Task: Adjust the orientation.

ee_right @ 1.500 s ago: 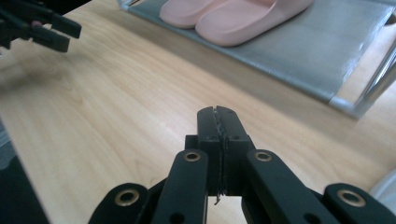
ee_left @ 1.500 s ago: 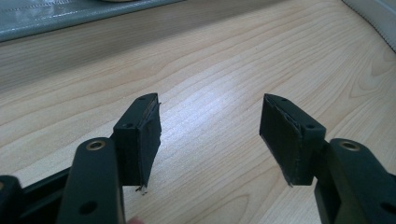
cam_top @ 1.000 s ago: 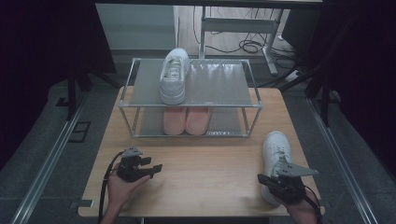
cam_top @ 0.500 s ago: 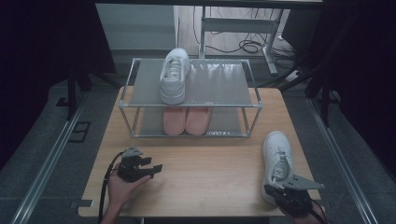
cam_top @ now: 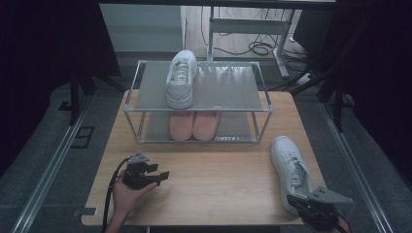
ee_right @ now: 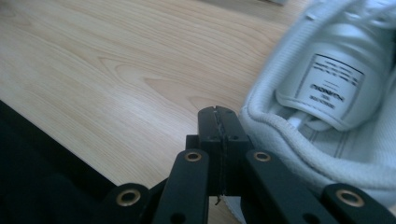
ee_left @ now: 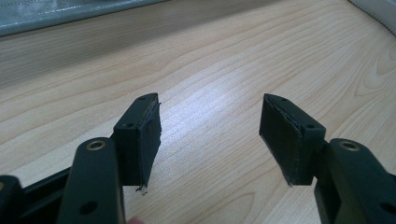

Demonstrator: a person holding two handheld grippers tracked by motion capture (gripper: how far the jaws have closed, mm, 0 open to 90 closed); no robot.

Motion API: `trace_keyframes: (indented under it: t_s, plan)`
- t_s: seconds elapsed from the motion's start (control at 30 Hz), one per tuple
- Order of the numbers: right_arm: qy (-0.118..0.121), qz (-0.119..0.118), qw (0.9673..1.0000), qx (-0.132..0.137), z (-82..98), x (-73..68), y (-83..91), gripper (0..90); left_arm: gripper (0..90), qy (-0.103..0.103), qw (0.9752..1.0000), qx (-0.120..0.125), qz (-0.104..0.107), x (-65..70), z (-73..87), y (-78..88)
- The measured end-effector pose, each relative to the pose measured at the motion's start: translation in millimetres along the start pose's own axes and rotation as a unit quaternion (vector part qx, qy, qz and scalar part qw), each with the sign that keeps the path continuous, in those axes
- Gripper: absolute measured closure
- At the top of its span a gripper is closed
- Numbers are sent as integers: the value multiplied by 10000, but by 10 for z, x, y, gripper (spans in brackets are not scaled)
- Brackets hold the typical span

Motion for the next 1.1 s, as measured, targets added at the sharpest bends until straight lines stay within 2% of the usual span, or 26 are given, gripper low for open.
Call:
trace_keyframes:
  t_s: [0.47,0.63,0.73,0.83,1.1]
  plan:
    - [-267,339,9991,19,107,275,130,900,387,1,10000,-2,-11,0,-2,-14]
    - [-253,299,9992,13,101,279,134,900,387,18,10000,11,-21,6,-7,-2]
    - [-203,128,9996,113,31,227,113,900,387,5,10000,-8,-23,6,-7,-13]
    - [-154,73,9996,206,-68,209,92,900,387,6,10000,-3,-12,9,-7,-15]
    - [-78,-75,9985,539,-372,263,35,899,386,21,10000,8,-15,-3,-3,-12]
Point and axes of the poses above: each handheld gripper's, and its own axes: y roughly backward along the jaws, z roughly out of its underside, x roughly to its right, the point moved 1 cm from there along -y, roughly forward along the jaws, and after that the axes turned 3 degrees about z, right-handed, at the moved point
